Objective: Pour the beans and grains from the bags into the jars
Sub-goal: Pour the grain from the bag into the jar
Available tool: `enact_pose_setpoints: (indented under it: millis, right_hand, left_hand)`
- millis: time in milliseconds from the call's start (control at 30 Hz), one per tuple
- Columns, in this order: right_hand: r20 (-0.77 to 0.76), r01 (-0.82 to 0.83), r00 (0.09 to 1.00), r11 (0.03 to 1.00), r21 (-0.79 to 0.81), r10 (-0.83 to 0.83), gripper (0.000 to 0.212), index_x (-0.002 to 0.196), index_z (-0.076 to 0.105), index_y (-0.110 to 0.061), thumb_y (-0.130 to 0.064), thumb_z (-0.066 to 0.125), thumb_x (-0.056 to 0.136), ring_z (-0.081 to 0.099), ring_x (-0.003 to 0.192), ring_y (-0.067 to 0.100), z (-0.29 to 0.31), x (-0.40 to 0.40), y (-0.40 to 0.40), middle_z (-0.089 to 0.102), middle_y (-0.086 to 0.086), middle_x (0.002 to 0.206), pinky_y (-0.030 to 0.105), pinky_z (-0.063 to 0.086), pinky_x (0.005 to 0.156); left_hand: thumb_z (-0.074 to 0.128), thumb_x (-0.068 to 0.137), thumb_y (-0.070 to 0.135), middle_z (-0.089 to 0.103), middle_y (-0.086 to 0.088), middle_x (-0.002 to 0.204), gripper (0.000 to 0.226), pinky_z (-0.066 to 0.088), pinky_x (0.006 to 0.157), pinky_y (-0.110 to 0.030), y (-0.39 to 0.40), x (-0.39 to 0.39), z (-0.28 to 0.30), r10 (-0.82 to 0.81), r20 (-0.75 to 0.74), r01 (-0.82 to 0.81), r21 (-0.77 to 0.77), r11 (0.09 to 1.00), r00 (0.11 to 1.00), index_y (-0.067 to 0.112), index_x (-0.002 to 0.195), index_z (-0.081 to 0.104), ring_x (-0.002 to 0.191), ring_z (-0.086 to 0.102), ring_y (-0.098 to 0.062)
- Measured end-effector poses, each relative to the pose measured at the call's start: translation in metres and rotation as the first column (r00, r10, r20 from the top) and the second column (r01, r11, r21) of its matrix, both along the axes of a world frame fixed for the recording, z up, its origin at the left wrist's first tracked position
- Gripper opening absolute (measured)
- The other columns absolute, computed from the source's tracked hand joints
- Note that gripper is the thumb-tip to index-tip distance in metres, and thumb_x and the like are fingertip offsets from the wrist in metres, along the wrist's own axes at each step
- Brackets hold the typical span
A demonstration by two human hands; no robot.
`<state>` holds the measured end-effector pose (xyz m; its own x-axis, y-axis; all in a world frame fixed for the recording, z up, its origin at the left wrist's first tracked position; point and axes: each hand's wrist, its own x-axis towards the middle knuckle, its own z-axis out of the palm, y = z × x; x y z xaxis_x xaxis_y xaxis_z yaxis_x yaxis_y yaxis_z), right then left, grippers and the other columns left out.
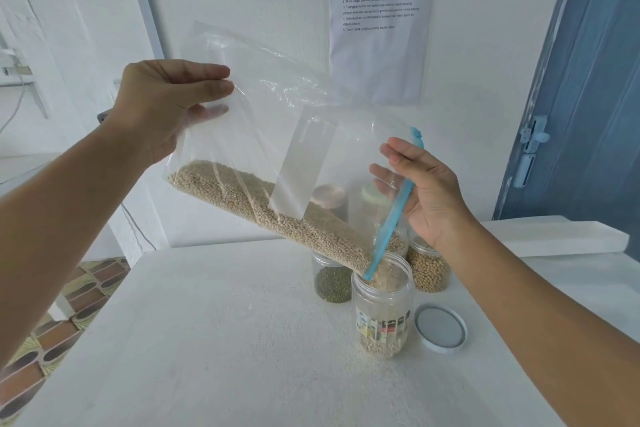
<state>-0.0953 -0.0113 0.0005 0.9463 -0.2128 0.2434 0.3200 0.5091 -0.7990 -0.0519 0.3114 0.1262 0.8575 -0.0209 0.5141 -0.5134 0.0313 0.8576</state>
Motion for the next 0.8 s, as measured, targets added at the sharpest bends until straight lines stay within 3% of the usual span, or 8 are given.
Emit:
enact_pose_setpoints:
  millis: [133,367,500,600,700,800]
  right_hand:
    - [0.002,0.003,1.000,1.000,-0.004,-0.003,0.022,0.102,0.080,-0.015,0.002,0.069,0.093,0.077,0.097,0.032,0.0012,0.0000,0.0015,0.078,0.004,0.110,0.034,0.063,0.078]
    - [0.023,0.005,1.000,1.000,-0.014,-0.004,0.022,0.105,0.077,-0.014,0.002,0.068,0.093,0.077,0.097,0.032,0.0079,-0.0004,0.0009,0.079,0.003,0.108,0.037,0.064,0.084]
    - [0.030,-0.005,1.000,1.000,-0.013,0.005,0.022,0.104,0.078,-0.015,0.001,0.069,0.093,0.077,0.097,0.032,0.0099,0.0001,0.0016,0.079,0.003,0.109,0.035,0.063,0.079]
    - [0.022,-0.009,1.000,1.000,-0.006,0.009,0.022,0.105,0.078,-0.015,0.002,0.069,0.093,0.077,0.099,0.033,0.0081,0.0002,0.0019,0.078,0.004,0.110,0.035,0.063,0.077]
    - [0.016,-0.008,1.000,1.000,-0.005,0.008,0.022,0.105,0.078,-0.014,0.002,0.069,0.093,0.077,0.098,0.032,0.0065,0.0002,0.0028,0.079,0.004,0.110,0.035,0.063,0.077]
    - [0.015,-0.006,1.000,1.000,-0.011,0.006,0.022,0.107,0.077,-0.014,0.002,0.069,0.092,0.077,0.097,0.032,0.0066,0.0000,0.0032,0.079,0.004,0.110,0.035,0.063,0.079]
  left_hand:
    - [0.082,0.080,-0.003,0.078,-0.002,0.080,0.019,0.063,0.089,-0.038,-0.0003,-0.0019,0.0011,0.007,0.006,-0.007,0.000,1.000,1.000,0.004,0.097,0.078,0.073,0.072,-0.011]
    - [0.085,0.075,0.000,0.078,-0.005,0.083,0.016,0.063,0.090,-0.041,0.0025,-0.0019,0.0033,-0.009,0.004,0.009,-0.004,1.000,1.000,0.011,0.087,0.083,0.089,0.071,-0.022]
    - [0.087,0.075,0.003,0.077,-0.004,0.079,0.015,0.063,0.090,-0.040,0.0049,-0.0014,0.0064,-0.014,0.000,0.014,0.008,1.000,1.000,0.015,0.083,0.085,0.095,0.055,-0.033]
    - [0.087,0.074,0.003,0.078,-0.003,0.080,0.015,0.063,0.091,-0.041,0.0043,-0.0028,0.0060,-0.015,-0.003,0.015,0.011,1.000,1.000,0.014,0.084,0.085,0.096,0.055,-0.033]
    - [0.087,0.073,0.003,0.077,-0.004,0.080,0.015,0.063,0.091,-0.041,0.0043,-0.0043,0.0047,-0.008,-0.009,0.008,0.006,1.000,1.000,0.013,0.085,0.084,0.088,0.063,-0.026]
    - [0.083,0.078,-0.001,0.076,-0.002,0.076,0.017,0.063,0.090,-0.038,0.0036,-0.0048,0.0033,0.007,-0.007,-0.007,0.008,1.000,1.000,0.007,0.093,0.080,0.066,0.065,-0.012]
